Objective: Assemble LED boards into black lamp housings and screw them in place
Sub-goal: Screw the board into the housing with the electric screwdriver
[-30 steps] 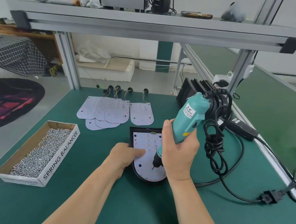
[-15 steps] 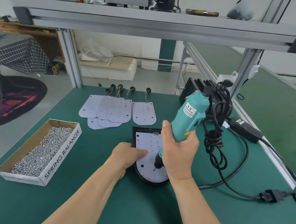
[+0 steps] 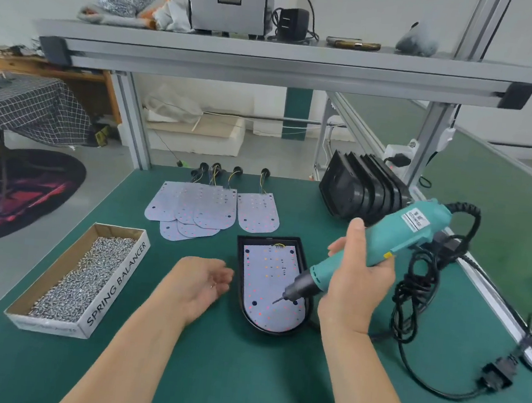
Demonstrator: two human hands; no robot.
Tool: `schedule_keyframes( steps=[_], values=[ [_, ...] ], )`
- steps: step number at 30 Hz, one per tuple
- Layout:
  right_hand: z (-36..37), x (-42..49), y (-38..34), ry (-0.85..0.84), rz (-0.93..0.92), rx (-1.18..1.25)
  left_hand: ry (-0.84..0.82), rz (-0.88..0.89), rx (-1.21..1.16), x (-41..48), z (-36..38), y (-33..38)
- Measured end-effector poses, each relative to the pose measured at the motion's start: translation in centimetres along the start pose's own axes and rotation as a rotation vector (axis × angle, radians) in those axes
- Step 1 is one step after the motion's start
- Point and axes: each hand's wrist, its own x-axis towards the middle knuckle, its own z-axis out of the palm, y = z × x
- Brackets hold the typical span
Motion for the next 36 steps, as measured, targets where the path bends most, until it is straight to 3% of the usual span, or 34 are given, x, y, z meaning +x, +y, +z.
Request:
schedule_keyframes(
  steps=[8,14,24,36],
  values=[
    [0.0,0.3,-0.3,0.072,0.154,0.107,-0.243,-0.007,-0.344,-3.2,-0.5,0.9],
    [0.5,0.0,-1.8,0.098,0.148,0.189,-0.262,-0.053,-0.137,-4.4,1.4,0.1],
    [0.3,0.0,-2.5,0.127,0.136,0.195,-0.373,-0.23,-0.359,-5.1,2.5,-1.1],
    [0.0,-0.1,-2.4,0.125,0.141,0.199,-0.358,-0.204,-0.316,-4.8,2.8,-1.7]
  ],
)
